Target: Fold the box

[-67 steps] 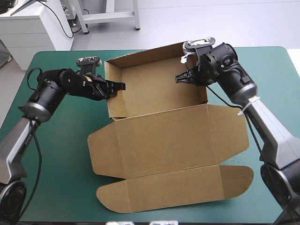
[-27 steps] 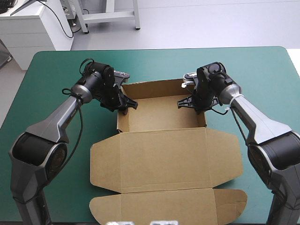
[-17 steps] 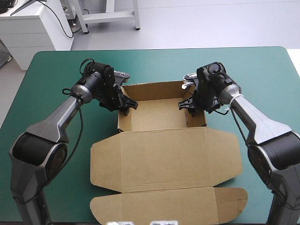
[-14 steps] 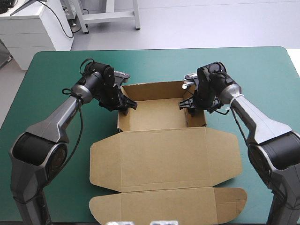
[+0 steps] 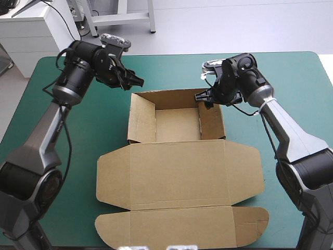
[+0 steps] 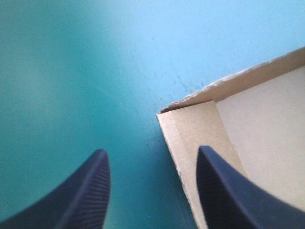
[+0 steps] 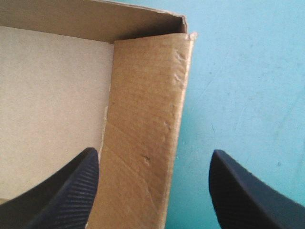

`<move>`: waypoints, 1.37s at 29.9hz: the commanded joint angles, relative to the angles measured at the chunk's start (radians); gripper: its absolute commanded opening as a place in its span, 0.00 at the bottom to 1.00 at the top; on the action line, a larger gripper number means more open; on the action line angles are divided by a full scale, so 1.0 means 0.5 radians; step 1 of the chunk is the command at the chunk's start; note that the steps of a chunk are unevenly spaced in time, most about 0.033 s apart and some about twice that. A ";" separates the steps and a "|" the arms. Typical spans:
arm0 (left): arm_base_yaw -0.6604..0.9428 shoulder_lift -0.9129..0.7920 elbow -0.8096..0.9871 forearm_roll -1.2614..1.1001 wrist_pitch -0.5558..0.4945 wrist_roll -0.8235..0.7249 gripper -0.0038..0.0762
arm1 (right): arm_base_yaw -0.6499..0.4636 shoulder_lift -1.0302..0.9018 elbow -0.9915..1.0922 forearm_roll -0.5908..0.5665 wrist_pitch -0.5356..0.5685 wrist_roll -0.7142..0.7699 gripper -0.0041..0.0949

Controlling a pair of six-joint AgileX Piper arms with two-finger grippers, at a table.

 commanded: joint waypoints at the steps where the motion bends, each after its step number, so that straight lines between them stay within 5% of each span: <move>1: -0.006 -0.262 -0.027 -0.009 0.098 0.000 0.28 | -0.015 -0.178 -0.070 0.021 0.027 0.083 0.65; 3: -0.006 -0.362 0.062 -0.018 0.098 0.000 0.04 | -0.015 -0.218 -0.070 0.091 0.027 0.083 0.65; 20: -0.006 -1.482 1.583 0.005 -0.090 -0.036 0.04 | -0.015 -0.173 -0.070 0.079 0.023 0.040 0.65; 34: -0.006 -2.442 2.531 0.005 -0.479 -0.017 0.04 | -0.033 -0.072 0.167 0.045 0.023 0.057 0.62; 41: -0.006 -2.788 2.780 0.005 -0.563 -0.017 0.04 | -0.033 -0.072 0.370 0.128 -0.168 0.085 0.62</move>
